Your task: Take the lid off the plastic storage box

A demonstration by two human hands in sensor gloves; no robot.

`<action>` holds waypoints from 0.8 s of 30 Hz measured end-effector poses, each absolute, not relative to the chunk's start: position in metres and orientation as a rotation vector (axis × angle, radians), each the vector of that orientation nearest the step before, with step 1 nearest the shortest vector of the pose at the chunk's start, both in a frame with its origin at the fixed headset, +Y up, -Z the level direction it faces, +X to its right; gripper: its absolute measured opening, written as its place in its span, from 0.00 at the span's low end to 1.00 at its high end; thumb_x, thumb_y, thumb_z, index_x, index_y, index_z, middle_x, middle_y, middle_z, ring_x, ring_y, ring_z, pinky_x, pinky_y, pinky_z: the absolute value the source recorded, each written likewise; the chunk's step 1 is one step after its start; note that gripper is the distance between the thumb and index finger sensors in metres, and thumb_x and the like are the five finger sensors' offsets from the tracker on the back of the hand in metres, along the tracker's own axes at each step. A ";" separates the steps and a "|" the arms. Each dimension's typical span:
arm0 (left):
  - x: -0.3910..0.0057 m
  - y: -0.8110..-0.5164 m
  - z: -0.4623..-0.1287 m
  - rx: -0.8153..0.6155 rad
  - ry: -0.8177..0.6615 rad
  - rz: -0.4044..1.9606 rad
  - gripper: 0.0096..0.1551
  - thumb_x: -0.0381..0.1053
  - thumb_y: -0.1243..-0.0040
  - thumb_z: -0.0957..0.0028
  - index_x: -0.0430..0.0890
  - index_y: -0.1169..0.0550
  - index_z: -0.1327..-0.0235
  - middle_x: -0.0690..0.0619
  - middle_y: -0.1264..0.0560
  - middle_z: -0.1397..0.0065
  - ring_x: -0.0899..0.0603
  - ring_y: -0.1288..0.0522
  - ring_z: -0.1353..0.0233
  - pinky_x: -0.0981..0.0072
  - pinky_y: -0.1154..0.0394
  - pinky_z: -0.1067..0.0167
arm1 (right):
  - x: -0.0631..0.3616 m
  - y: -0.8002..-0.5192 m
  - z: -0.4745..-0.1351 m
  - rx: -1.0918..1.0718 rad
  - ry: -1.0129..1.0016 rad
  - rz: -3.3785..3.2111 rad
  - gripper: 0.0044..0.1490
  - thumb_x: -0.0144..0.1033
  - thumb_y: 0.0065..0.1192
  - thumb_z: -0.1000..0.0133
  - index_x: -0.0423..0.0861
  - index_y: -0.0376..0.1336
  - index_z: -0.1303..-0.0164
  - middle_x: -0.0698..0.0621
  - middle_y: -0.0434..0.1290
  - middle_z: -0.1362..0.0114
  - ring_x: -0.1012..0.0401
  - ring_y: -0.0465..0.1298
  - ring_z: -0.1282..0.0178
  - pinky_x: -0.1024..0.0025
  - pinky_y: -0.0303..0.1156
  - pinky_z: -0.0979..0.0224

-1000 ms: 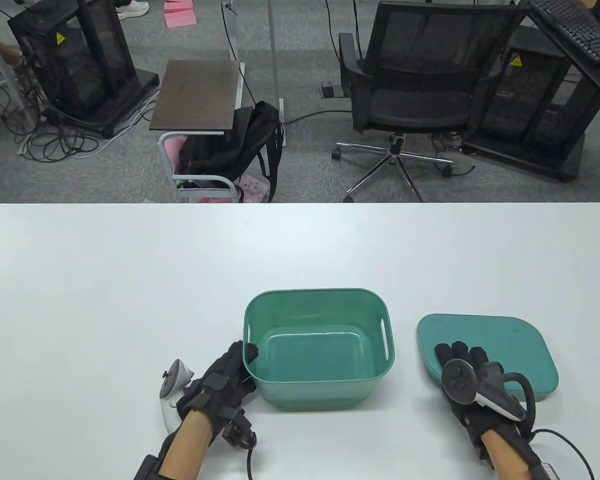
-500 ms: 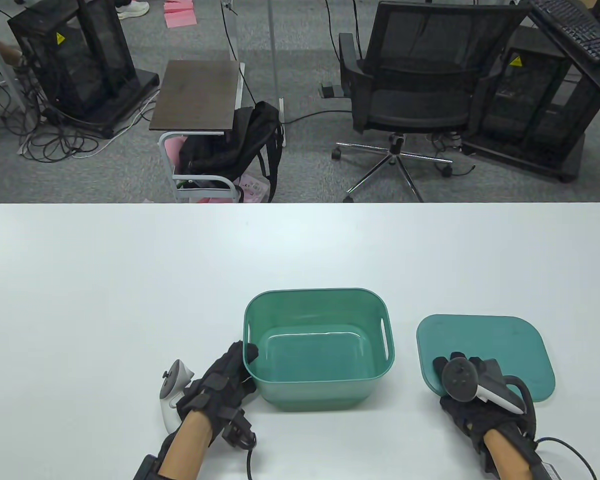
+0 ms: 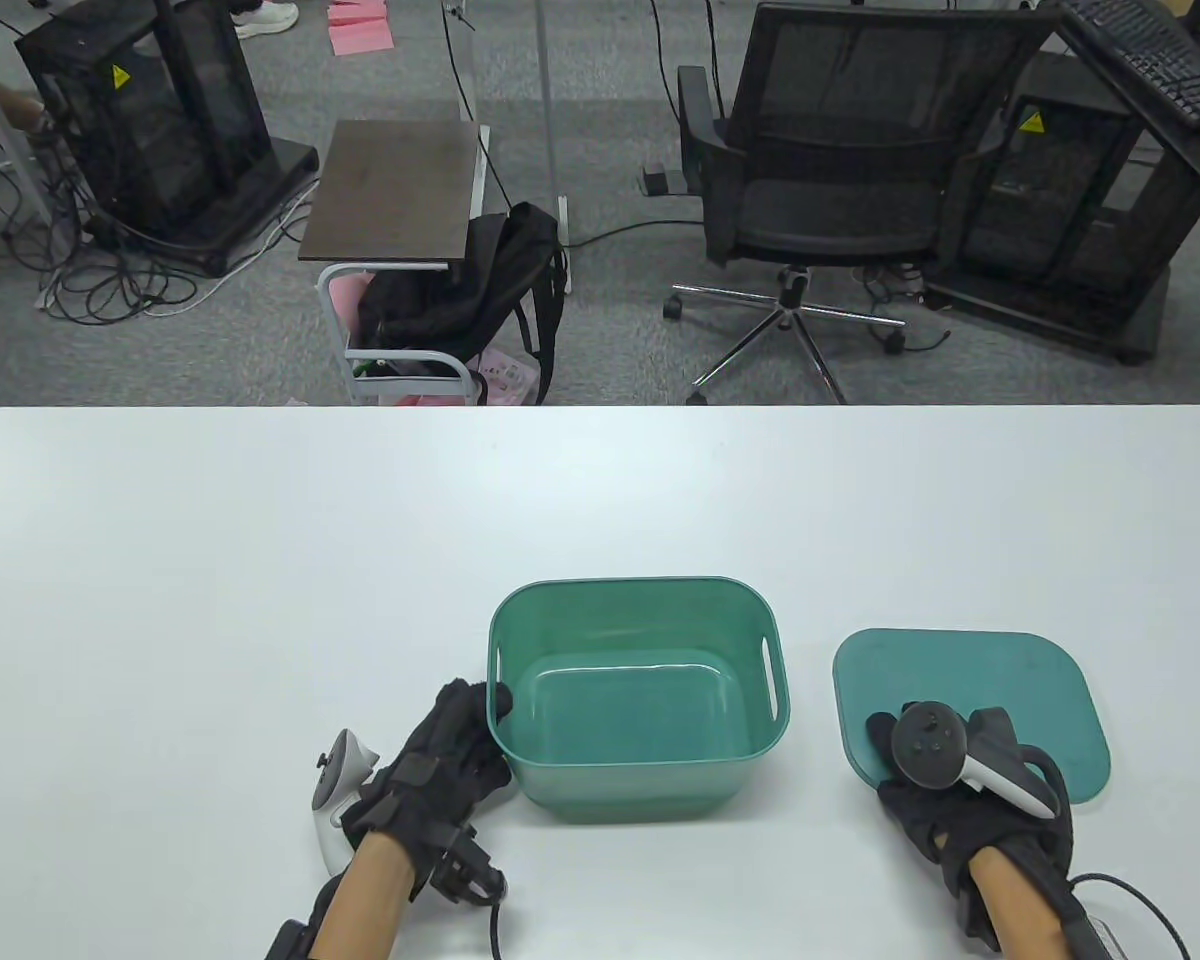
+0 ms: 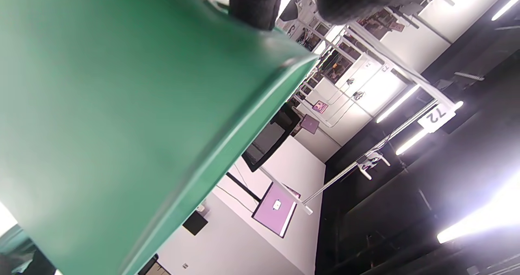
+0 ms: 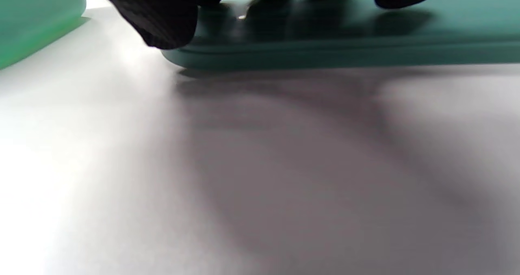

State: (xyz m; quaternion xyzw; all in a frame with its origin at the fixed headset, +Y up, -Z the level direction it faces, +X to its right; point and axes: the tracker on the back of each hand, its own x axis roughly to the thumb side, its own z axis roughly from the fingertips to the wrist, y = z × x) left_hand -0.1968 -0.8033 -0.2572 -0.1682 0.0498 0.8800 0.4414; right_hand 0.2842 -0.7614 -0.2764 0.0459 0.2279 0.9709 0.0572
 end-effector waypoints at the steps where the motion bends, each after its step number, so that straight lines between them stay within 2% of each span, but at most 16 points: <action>1: -0.198 -0.803 -0.257 -0.401 0.137 2.187 0.38 0.65 0.60 0.34 0.40 0.36 0.23 0.30 0.60 0.18 0.22 0.61 0.24 0.28 0.55 0.34 | 0.285 -0.761 -0.276 0.136 0.679 2.941 0.42 0.47 0.57 0.35 0.51 0.43 0.15 0.41 0.43 0.12 0.36 0.46 0.17 0.30 0.58 0.27; 5: -0.209 -0.802 -0.257 -0.334 0.170 2.136 0.41 0.66 0.60 0.35 0.37 0.40 0.20 0.29 0.60 0.18 0.21 0.61 0.25 0.28 0.55 0.34 | 0.287 -0.757 -0.277 0.120 0.634 2.933 0.42 0.48 0.56 0.35 0.50 0.44 0.15 0.40 0.44 0.13 0.36 0.48 0.17 0.30 0.57 0.26; 7: -0.216 -0.794 -0.259 -0.254 0.151 2.119 0.42 0.66 0.60 0.35 0.38 0.41 0.19 0.29 0.60 0.18 0.21 0.61 0.25 0.28 0.55 0.34 | 0.286 -0.749 -0.278 0.101 0.581 2.923 0.41 0.49 0.55 0.34 0.49 0.45 0.15 0.39 0.45 0.13 0.35 0.49 0.17 0.30 0.57 0.26; 9: -0.220 -0.782 -0.259 -0.173 0.120 2.078 0.42 0.66 0.59 0.35 0.38 0.41 0.18 0.30 0.59 0.18 0.21 0.61 0.25 0.28 0.55 0.34 | 0.282 -0.738 -0.278 0.112 0.507 2.907 0.41 0.51 0.53 0.34 0.49 0.45 0.14 0.38 0.45 0.12 0.35 0.48 0.17 0.31 0.56 0.25; 11: -0.223 -0.764 -0.259 -0.080 0.034 2.025 0.43 0.65 0.57 0.35 0.39 0.42 0.17 0.31 0.60 0.17 0.22 0.62 0.24 0.28 0.56 0.33 | 0.273 -0.720 -0.277 0.161 0.336 2.881 0.41 0.53 0.53 0.34 0.50 0.46 0.14 0.39 0.45 0.12 0.35 0.48 0.17 0.30 0.55 0.26; 17: -0.215 -0.711 -0.251 0.162 -0.164 1.661 0.43 0.66 0.52 0.37 0.43 0.40 0.15 0.34 0.58 0.15 0.23 0.64 0.23 0.27 0.61 0.33 | 0.233 -0.663 -0.268 0.307 -0.102 2.690 0.41 0.56 0.51 0.34 0.51 0.47 0.14 0.39 0.45 0.11 0.36 0.48 0.16 0.30 0.54 0.25; 20: -0.202 -0.693 -0.248 0.210 -0.239 1.503 0.43 0.66 0.49 0.38 0.45 0.37 0.14 0.37 0.58 0.14 0.26 0.67 0.22 0.28 0.65 0.33 | 0.216 -0.650 -0.261 0.389 -0.312 2.588 0.39 0.57 0.50 0.34 0.52 0.50 0.15 0.41 0.48 0.11 0.37 0.50 0.16 0.30 0.55 0.25; 24: -0.183 -0.677 -0.241 0.261 -0.320 1.216 0.44 0.70 0.46 0.40 0.53 0.38 0.12 0.42 0.58 0.12 0.29 0.68 0.20 0.29 0.69 0.33 | 0.195 -0.646 -0.251 0.482 -0.452 2.545 0.42 0.62 0.48 0.36 0.53 0.49 0.15 0.41 0.47 0.11 0.37 0.49 0.15 0.30 0.54 0.24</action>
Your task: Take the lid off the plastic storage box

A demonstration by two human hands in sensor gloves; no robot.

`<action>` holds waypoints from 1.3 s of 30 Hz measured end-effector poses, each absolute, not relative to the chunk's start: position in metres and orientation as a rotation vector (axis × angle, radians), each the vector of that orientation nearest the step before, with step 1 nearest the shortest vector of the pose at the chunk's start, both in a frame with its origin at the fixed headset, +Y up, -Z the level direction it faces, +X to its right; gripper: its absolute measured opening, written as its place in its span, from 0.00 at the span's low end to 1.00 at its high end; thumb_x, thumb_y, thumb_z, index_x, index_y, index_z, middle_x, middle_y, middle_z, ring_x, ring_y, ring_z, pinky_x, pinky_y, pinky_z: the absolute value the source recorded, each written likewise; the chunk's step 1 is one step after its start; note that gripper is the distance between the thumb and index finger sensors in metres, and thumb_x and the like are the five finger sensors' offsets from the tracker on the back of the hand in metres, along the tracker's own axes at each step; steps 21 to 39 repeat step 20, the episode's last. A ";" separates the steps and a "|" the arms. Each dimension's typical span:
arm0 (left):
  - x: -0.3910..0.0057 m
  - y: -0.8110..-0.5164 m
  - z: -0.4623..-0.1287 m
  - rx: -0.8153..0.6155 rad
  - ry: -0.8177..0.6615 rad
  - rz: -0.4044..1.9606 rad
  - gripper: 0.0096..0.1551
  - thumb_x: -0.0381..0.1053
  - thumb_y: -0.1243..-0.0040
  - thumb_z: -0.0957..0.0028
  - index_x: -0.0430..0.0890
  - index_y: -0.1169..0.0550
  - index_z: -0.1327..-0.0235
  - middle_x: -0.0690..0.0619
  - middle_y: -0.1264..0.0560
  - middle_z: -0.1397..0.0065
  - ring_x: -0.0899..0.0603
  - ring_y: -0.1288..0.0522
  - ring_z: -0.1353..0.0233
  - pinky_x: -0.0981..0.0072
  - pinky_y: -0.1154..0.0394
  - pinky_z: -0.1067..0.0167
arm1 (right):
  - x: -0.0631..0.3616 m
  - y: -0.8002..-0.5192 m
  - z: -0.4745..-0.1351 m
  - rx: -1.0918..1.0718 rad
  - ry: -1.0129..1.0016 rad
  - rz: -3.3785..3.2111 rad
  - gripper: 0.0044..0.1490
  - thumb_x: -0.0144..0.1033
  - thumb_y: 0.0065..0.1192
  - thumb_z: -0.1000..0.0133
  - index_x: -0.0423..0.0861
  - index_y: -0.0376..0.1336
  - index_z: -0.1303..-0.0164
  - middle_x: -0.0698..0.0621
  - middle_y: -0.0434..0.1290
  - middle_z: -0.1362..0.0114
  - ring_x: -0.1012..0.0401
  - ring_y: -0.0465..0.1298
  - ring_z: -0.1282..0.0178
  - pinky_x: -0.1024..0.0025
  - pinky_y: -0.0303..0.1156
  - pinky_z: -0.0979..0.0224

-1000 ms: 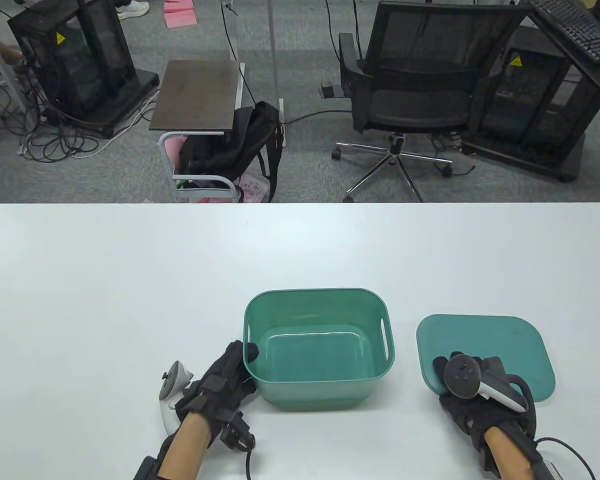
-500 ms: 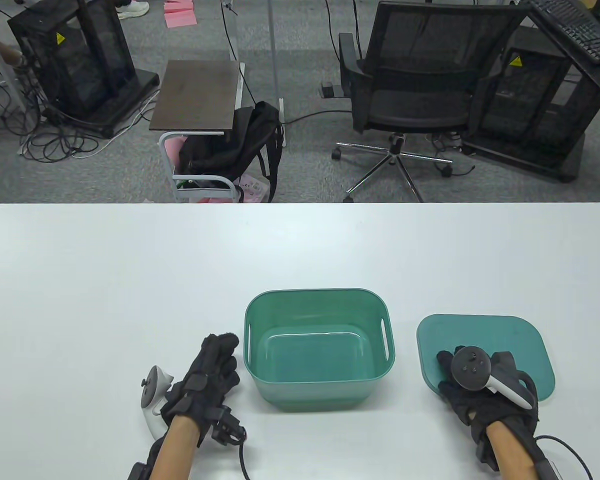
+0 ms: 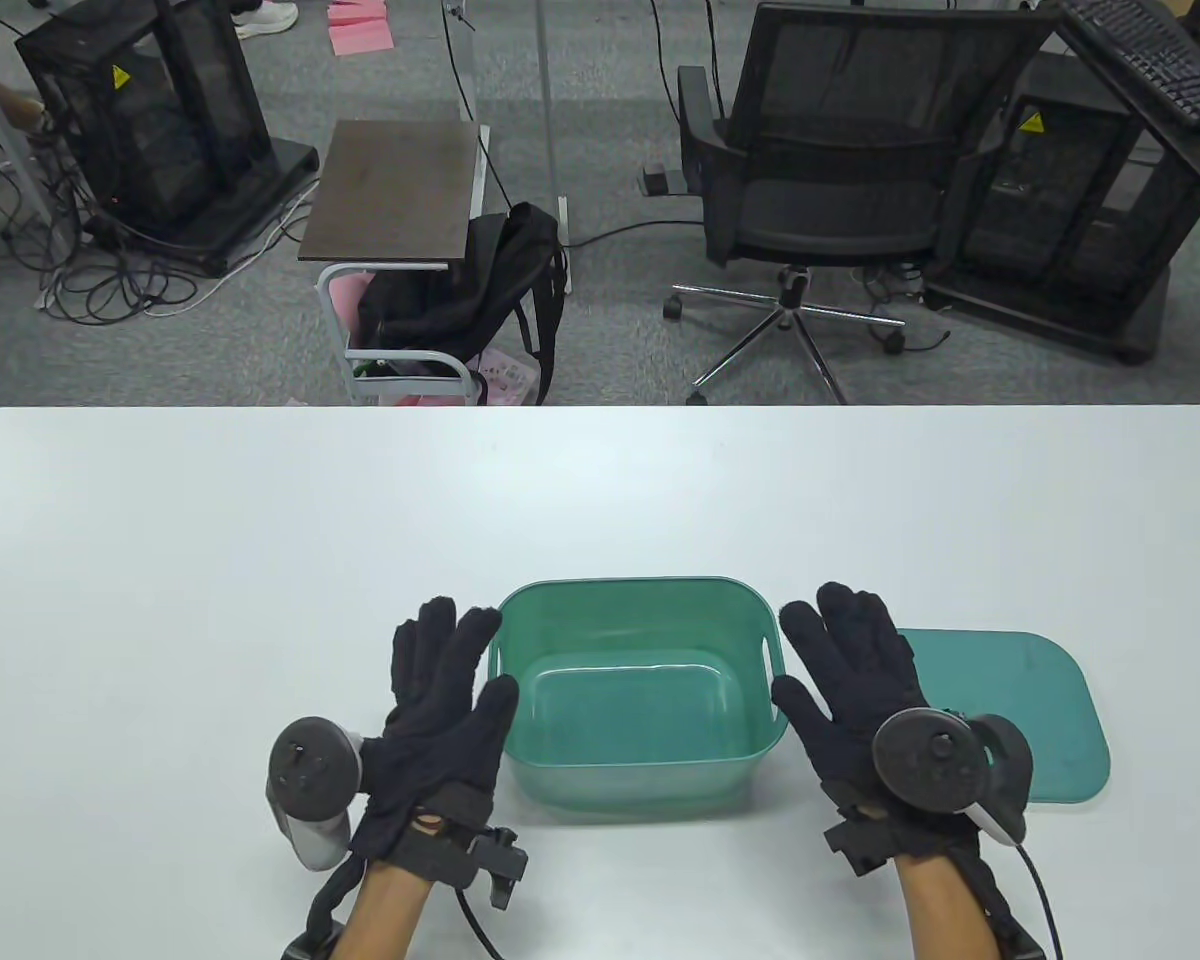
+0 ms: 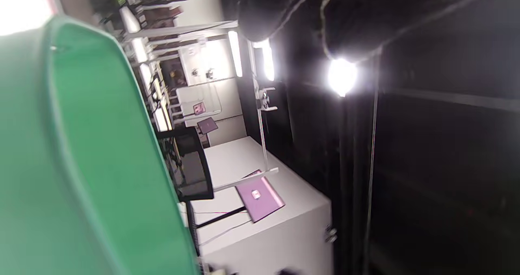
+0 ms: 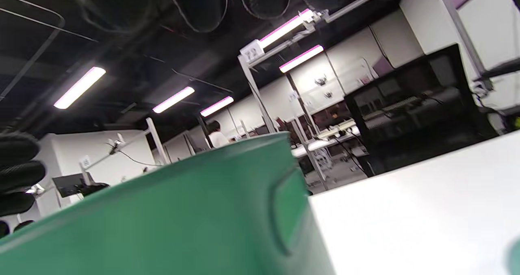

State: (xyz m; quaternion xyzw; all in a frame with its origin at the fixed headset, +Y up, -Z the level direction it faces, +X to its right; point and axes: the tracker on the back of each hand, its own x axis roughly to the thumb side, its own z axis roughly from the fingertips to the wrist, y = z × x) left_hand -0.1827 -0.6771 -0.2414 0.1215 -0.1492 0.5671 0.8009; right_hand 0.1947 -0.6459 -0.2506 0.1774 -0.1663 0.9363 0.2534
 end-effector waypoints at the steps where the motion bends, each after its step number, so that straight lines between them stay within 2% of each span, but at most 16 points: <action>1: -0.179 -0.674 -0.240 0.274 -0.341 1.140 0.44 0.70 0.46 0.40 0.54 0.38 0.12 0.43 0.57 0.12 0.29 0.68 0.19 0.30 0.69 0.33 | 0.189 -0.648 -0.248 0.509 -0.494 2.549 0.43 0.63 0.48 0.36 0.54 0.49 0.15 0.42 0.47 0.11 0.37 0.48 0.15 0.29 0.53 0.24; 4: -0.169 -0.668 -0.234 0.302 -0.347 0.889 0.48 0.76 0.47 0.43 0.59 0.41 0.11 0.46 0.59 0.11 0.32 0.70 0.19 0.30 0.71 0.33 | 0.174 -0.658 -0.241 0.557 -0.592 2.610 0.49 0.71 0.45 0.39 0.54 0.45 0.13 0.41 0.44 0.10 0.36 0.45 0.15 0.27 0.49 0.24; 7: -0.162 -0.670 -0.234 0.290 -0.337 0.715 0.52 0.82 0.49 0.45 0.61 0.45 0.11 0.48 0.62 0.11 0.32 0.72 0.19 0.30 0.73 0.34 | 0.166 -0.667 -0.240 0.592 -0.555 2.687 0.53 0.76 0.40 0.40 0.55 0.40 0.11 0.40 0.38 0.09 0.36 0.38 0.14 0.25 0.43 0.25; 9: -0.160 -0.673 -0.235 0.272 -0.338 0.680 0.54 0.84 0.50 0.46 0.62 0.46 0.10 0.48 0.63 0.11 0.32 0.73 0.19 0.30 0.74 0.34 | 0.164 -0.671 -0.240 0.606 -0.558 2.690 0.54 0.77 0.39 0.41 0.55 0.39 0.11 0.40 0.37 0.09 0.36 0.37 0.15 0.25 0.42 0.25; 18: -0.160 -0.678 -0.237 0.266 -0.334 0.683 0.54 0.85 0.53 0.47 0.61 0.45 0.10 0.48 0.63 0.11 0.31 0.73 0.19 0.30 0.74 0.34 | 0.165 -0.673 -0.240 0.601 -0.529 2.691 0.53 0.77 0.39 0.41 0.55 0.42 0.11 0.40 0.37 0.09 0.36 0.37 0.15 0.24 0.40 0.26; 39: -0.159 -0.678 -0.237 0.266 -0.335 0.688 0.54 0.85 0.53 0.47 0.61 0.45 0.10 0.48 0.63 0.11 0.31 0.73 0.19 0.30 0.74 0.34 | 0.165 -0.673 -0.240 0.603 -0.519 2.695 0.53 0.77 0.39 0.41 0.55 0.42 0.11 0.40 0.38 0.09 0.35 0.37 0.15 0.25 0.41 0.26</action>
